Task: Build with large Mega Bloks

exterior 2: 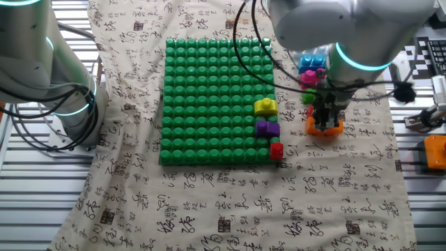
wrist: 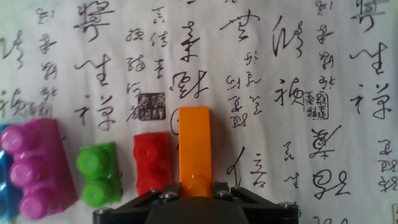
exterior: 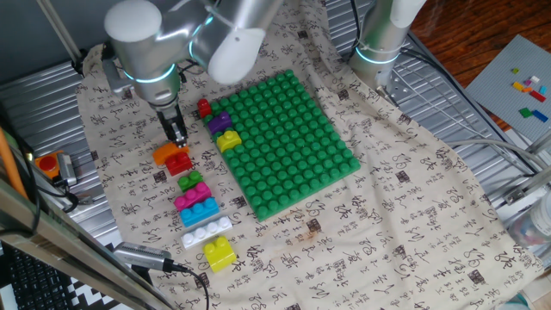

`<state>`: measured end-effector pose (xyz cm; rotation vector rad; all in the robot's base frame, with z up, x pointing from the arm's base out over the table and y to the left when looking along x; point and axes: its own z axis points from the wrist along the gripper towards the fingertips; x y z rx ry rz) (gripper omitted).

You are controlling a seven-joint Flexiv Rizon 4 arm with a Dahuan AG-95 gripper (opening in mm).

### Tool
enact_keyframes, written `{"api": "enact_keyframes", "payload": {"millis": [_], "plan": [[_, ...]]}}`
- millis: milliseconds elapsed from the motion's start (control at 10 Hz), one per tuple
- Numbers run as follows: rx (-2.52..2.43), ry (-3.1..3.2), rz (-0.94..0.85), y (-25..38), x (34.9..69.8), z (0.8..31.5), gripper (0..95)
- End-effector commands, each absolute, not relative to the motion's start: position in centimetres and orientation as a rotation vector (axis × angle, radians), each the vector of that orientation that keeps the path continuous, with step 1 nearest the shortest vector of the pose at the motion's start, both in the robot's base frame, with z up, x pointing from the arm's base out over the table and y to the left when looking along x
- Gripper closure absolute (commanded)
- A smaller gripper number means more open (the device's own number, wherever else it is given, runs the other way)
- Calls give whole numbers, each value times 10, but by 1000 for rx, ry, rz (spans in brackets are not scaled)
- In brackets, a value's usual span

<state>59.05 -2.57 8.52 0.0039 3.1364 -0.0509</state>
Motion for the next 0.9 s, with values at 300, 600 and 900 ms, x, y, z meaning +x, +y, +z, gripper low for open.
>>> {"api": "enact_keyframes", "payload": {"millis": [300, 600, 900], "plan": [[4, 3138, -74, -5, 559, 139, 950], [47, 3135, -23, 19, 532, 154, 950], [49, 3166, 14, 18, 533, 155, 950]]}}
